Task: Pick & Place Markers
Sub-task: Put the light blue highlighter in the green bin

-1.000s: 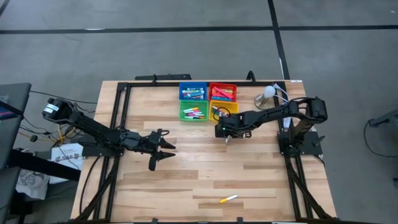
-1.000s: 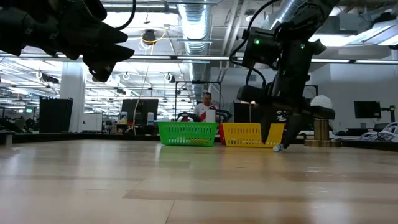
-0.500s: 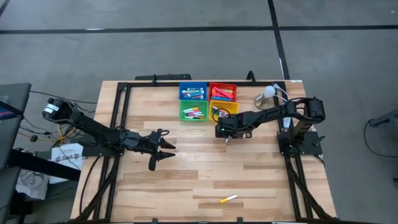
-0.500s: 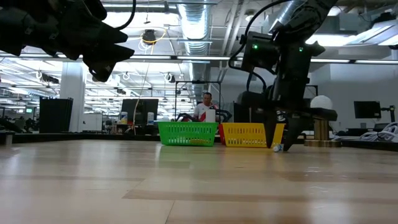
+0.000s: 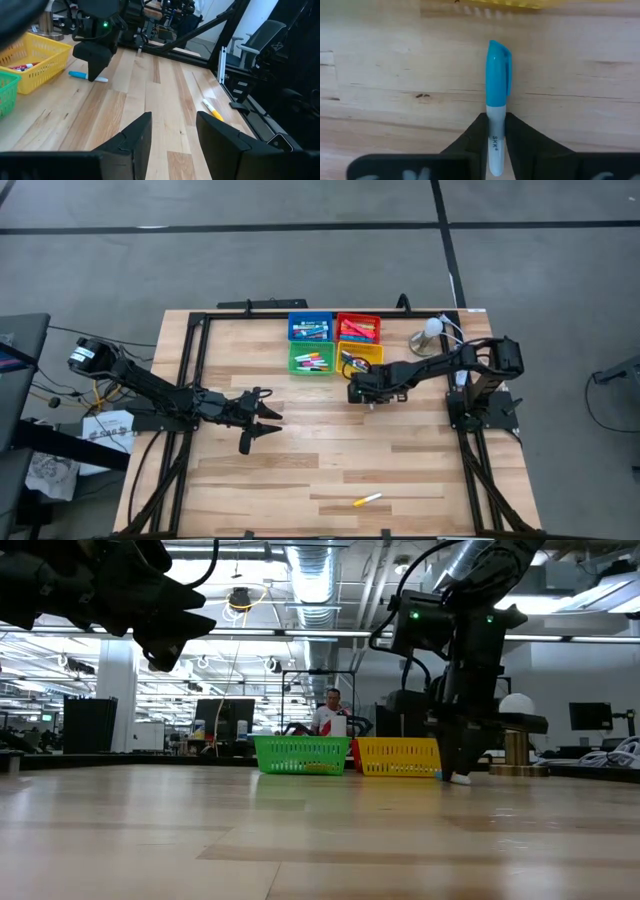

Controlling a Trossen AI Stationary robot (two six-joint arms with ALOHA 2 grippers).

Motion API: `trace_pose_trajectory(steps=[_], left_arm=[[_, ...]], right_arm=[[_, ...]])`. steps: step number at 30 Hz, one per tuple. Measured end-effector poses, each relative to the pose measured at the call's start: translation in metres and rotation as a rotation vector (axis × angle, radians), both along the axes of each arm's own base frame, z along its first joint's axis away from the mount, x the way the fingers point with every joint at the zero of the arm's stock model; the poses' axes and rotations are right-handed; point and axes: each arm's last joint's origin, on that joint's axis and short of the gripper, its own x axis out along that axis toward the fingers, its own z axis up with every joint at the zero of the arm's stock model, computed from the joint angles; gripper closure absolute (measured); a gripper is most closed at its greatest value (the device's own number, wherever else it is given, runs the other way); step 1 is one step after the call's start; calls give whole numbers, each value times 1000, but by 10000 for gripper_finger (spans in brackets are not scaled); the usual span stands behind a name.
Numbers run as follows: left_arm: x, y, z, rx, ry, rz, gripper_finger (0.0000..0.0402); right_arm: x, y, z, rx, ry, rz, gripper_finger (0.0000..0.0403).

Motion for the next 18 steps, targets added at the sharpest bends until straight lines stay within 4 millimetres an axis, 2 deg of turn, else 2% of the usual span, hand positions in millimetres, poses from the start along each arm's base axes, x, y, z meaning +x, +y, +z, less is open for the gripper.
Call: trace_pose_trajectory(steps=[6,12,18], left_arm=[[0,0,0,-7,1,1,247],[0,0,1,-10,-7,2,247],[0,0,1,-13,-14,2,247]], right_arm=[[0,6,7,6,-31,-3,373],[0,10,14,68,-85,19,365],[3,15,25,44,-164,51,372]])
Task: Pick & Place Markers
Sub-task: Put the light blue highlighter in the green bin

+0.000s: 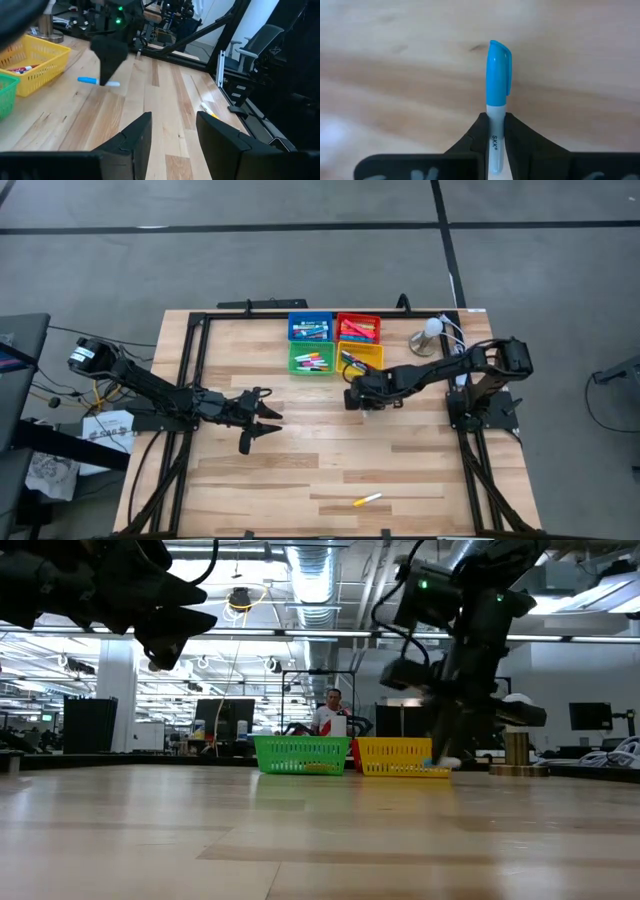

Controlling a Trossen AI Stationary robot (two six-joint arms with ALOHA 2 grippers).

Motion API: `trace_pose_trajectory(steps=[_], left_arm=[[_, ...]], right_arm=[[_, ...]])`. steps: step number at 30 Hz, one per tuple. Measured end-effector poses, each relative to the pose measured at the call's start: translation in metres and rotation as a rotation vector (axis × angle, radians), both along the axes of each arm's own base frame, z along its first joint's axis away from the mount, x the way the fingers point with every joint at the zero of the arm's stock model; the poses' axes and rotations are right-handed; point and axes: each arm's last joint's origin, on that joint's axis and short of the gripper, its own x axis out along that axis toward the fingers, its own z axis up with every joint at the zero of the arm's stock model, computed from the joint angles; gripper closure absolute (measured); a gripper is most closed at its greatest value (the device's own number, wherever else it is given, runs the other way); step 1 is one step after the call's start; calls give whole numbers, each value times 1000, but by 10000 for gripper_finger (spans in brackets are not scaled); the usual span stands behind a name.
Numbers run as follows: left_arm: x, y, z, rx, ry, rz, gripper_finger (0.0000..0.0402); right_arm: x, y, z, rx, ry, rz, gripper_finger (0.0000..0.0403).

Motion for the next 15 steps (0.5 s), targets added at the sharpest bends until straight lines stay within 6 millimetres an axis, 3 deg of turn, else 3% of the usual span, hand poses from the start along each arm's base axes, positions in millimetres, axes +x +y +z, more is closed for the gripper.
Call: trace_pose_trajectory(steps=[6,15], left_arm=[[0,0,2,-8,-21,0,247],[-1,0,7,-20,-53,3,247]], right_arm=[[7,8,16,10,-143,48,365],[12,14,54,-27,-420,132,371]])
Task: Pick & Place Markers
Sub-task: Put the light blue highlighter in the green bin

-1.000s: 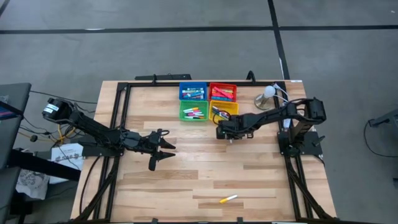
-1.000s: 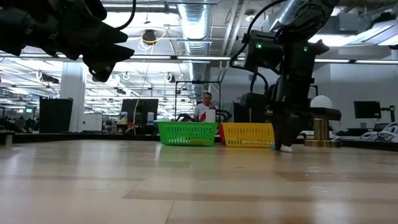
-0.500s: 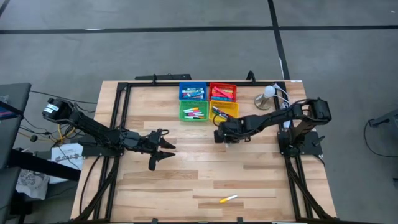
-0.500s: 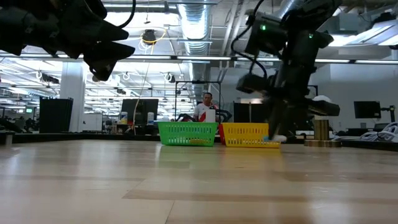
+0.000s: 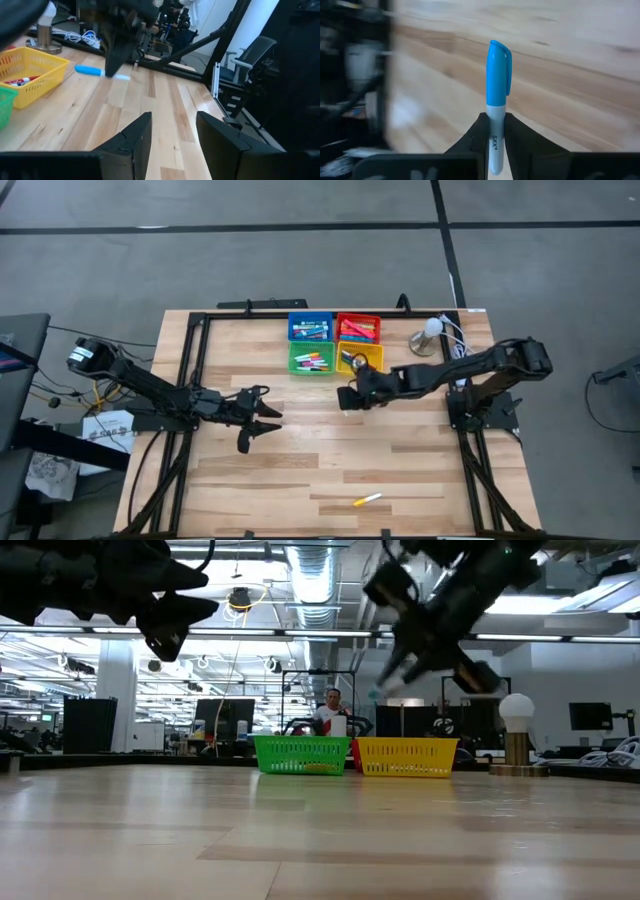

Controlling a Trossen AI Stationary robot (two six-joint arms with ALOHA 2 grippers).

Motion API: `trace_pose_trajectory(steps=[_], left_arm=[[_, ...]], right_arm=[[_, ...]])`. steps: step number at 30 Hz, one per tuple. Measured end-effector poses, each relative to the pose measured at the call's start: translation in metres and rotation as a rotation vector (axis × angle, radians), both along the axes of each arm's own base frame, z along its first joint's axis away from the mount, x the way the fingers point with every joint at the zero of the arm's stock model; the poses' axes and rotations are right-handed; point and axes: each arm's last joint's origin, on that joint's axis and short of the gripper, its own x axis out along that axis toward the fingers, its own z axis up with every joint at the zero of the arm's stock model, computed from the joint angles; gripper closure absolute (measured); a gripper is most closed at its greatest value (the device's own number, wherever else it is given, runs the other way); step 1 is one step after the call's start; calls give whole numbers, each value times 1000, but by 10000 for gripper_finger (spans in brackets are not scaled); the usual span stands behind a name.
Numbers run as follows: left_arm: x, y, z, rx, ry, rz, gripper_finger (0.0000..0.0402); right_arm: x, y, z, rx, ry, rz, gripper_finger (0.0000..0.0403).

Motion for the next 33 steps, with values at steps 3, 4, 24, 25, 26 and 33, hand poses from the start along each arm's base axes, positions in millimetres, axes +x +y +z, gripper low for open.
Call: trace_pose_trajectory(steps=[3,4,24,25,26,33], left_arm=[[0,0,1,-3,-7,0,247],[0,0,1,-5,-9,0,247],[0,5,33,-284,-293,60,247],[0,6,34,-302,-296,66,247],[2,7,37,-314,-303,71,247],[16,11,55,-339,-353,98,247]], right_arm=[[0,0,13,-22,-87,22,366],[1,0,18,-31,-122,30,365],[7,0,62,-189,-502,132,368],[7,0,64,-200,-520,136,368],[8,0,65,-210,-536,141,368],[9,3,70,-254,-589,171,361]])
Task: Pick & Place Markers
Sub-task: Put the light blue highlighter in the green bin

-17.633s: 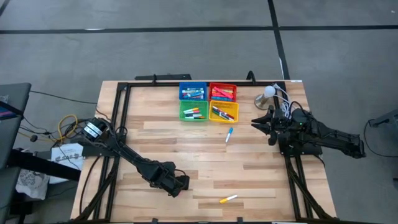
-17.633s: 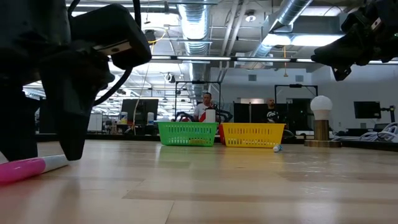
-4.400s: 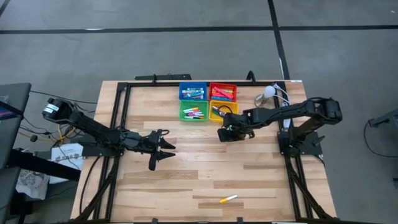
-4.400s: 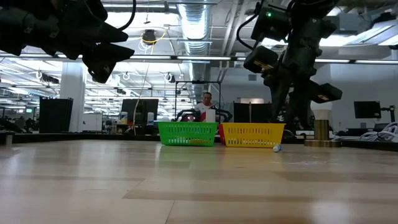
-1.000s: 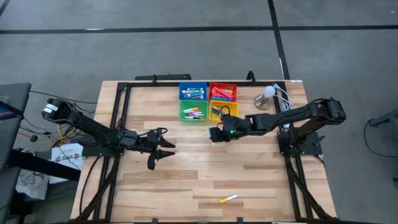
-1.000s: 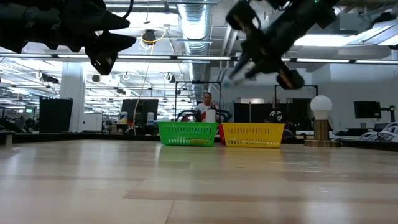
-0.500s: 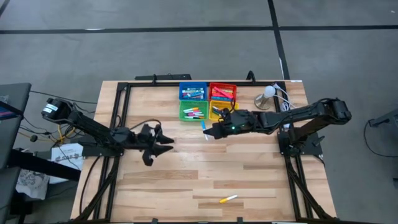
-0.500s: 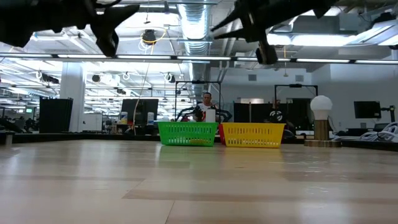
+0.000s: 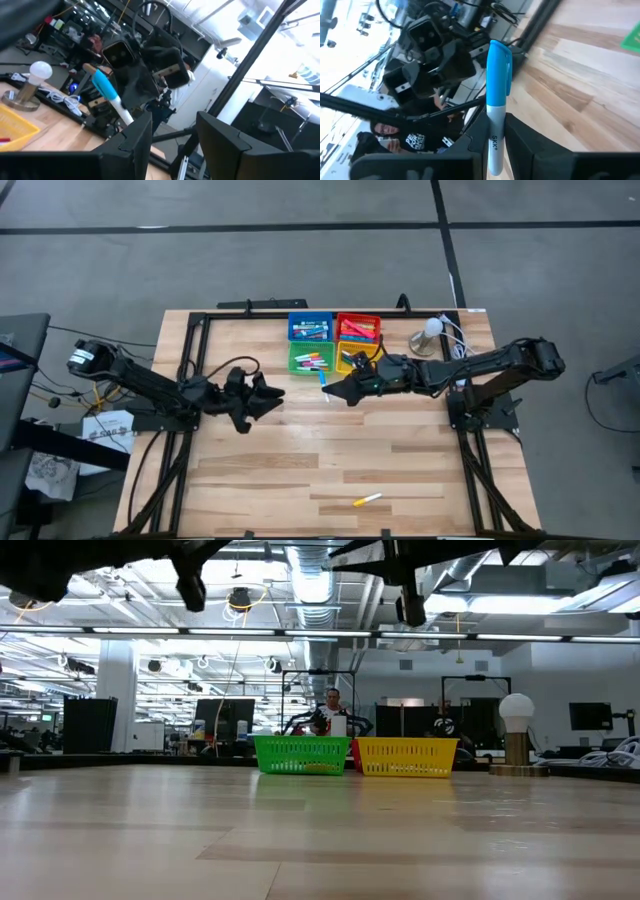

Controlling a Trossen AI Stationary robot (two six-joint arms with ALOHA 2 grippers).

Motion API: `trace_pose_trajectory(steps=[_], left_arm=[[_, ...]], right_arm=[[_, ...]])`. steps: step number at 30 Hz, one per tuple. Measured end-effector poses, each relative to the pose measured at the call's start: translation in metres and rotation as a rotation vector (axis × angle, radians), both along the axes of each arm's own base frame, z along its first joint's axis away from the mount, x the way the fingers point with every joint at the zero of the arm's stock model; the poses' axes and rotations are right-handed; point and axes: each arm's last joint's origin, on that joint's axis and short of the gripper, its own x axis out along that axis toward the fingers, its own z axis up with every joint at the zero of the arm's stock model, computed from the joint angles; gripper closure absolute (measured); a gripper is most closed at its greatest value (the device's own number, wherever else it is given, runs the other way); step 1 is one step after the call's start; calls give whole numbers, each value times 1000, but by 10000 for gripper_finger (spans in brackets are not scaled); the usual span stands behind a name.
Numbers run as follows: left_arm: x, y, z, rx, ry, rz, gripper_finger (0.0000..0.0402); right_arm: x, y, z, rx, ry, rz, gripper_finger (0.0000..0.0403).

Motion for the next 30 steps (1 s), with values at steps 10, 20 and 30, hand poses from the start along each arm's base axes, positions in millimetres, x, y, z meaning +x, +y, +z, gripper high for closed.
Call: trace_pose_trajectory(steps=[10,20,30], left_arm=[[26,4,5,-53,18,25,215],[58,-3,11,-114,30,5,178],[77,-7,22,-119,7,5,169]], right_arm=[[0,18,7,-59,-78,60,361],[-1,29,8,-100,-95,62,363],[-1,29,8,-116,-95,66,361]])
